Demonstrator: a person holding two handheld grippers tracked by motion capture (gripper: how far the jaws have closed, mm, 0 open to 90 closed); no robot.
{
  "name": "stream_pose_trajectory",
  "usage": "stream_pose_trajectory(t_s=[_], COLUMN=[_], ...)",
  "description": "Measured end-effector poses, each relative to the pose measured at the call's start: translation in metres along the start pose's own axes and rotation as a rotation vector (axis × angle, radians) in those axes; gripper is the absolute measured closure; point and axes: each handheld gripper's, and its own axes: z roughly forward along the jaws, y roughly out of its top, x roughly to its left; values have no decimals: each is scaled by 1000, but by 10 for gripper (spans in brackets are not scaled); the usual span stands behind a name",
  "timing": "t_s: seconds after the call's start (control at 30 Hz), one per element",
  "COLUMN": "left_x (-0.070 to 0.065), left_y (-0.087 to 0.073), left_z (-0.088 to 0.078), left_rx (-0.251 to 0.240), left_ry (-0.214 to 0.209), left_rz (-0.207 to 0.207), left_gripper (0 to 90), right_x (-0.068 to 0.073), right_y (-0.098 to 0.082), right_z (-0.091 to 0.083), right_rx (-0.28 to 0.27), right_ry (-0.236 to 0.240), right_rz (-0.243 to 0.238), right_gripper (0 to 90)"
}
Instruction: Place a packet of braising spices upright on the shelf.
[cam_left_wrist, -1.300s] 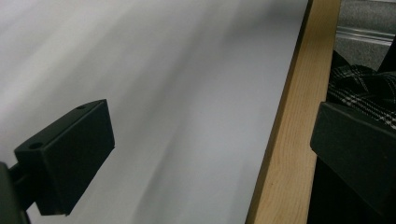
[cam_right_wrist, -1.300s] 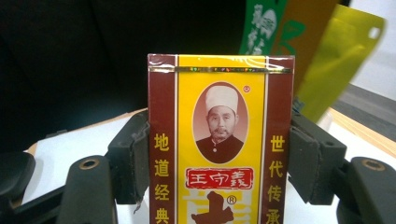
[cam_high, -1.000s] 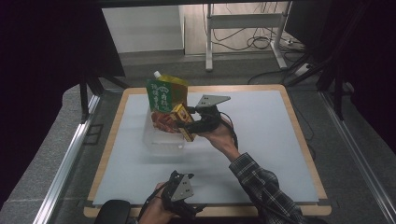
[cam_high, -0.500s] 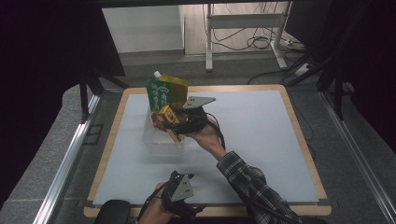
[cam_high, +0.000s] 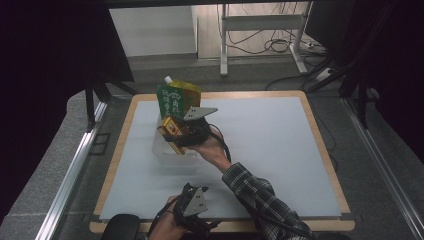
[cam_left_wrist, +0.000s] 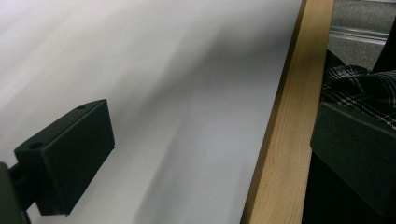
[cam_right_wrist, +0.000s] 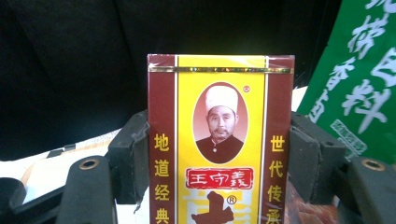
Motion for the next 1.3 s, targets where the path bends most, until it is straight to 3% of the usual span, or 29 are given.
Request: stream_pose_trajectory(t_s=[0.53,0.77,1.0,1.13,1.3], left_x=[0,0,-1,-2,-3], left_y=[0,0,0,0,0], left_z=[0,1,2,3,3], left_rx=[7,10,17,21,26], left_ry=[-4,-7,-13,-16,-18], left_rz=[8,11,21,24,31], left_gripper=[0,0,0,0,0], right_x=[-1,-5,-5,-2,-4], right_y=[-19,-29,-37,-46,-52], right_z=[9,1,-6,-8,-11], right_rx=[-6,-27,-10,27,8], right_ry=[-5,-11,-31,-52,-51], right_rz=[18,55,45,0,33], right_gripper=[320,321,323,324,326])
